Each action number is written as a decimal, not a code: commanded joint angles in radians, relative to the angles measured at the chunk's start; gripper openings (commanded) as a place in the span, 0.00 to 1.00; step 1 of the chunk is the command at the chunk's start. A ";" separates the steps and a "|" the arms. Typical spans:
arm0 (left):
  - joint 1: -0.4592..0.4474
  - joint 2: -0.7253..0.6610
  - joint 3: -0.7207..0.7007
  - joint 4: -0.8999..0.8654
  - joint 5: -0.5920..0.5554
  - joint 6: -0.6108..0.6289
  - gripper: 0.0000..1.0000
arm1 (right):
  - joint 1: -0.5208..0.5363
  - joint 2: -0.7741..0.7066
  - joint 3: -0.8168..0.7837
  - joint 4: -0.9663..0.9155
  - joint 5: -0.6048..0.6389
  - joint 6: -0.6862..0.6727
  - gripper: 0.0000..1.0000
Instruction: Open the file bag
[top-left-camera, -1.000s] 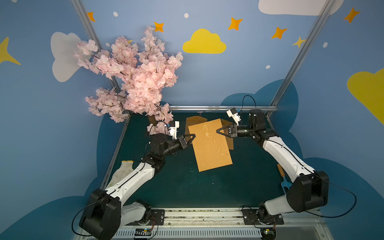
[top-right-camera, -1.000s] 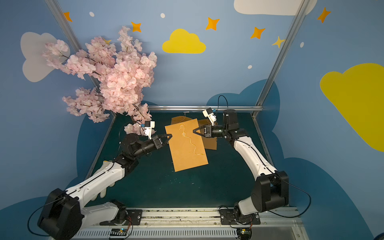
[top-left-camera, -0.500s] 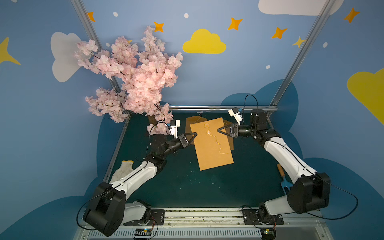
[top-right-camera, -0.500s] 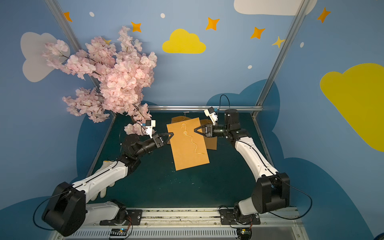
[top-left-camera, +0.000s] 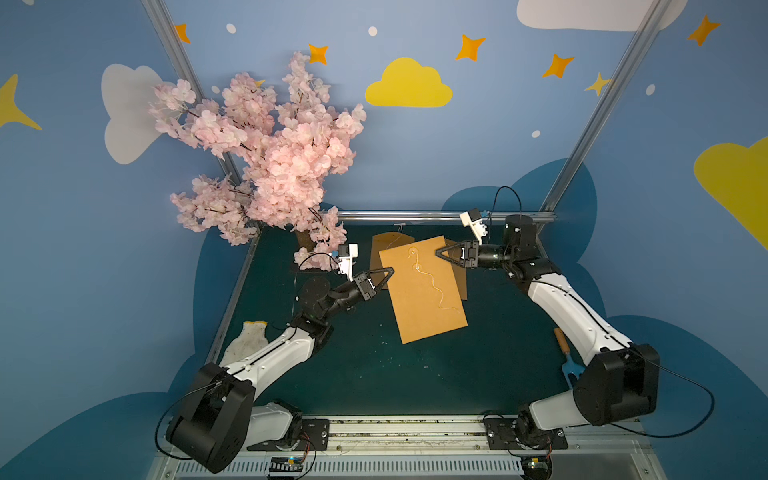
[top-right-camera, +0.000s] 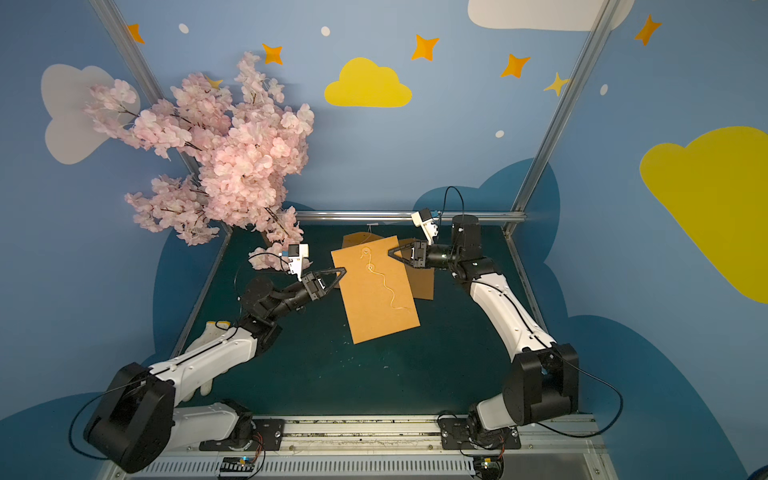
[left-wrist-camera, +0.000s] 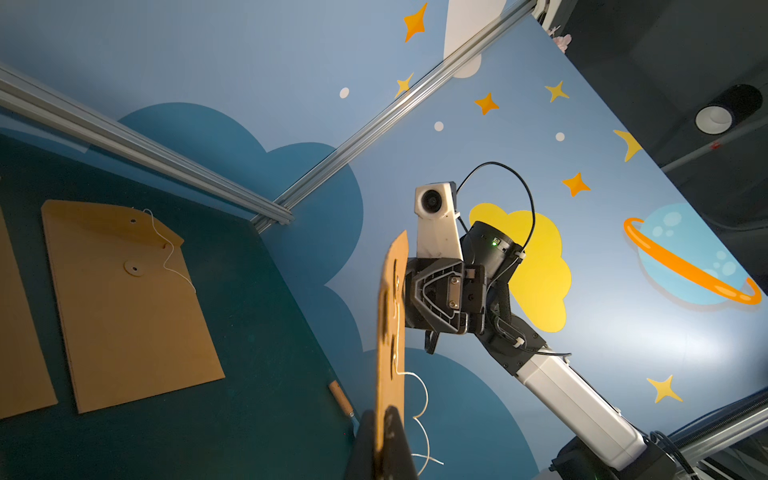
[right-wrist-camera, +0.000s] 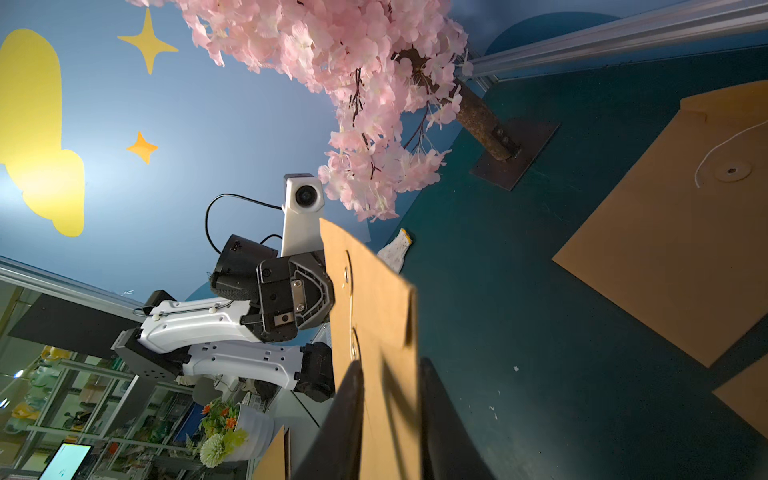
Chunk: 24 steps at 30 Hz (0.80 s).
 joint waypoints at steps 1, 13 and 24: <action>-0.004 -0.008 -0.008 0.089 -0.017 -0.016 0.02 | -0.002 0.018 -0.013 0.077 -0.021 0.044 0.24; -0.042 0.022 -0.006 0.146 -0.030 -0.020 0.03 | -0.003 0.038 -0.053 0.286 -0.068 0.188 0.12; -0.067 0.015 0.006 0.132 -0.012 0.018 0.03 | -0.002 0.044 -0.040 0.334 -0.085 0.228 0.15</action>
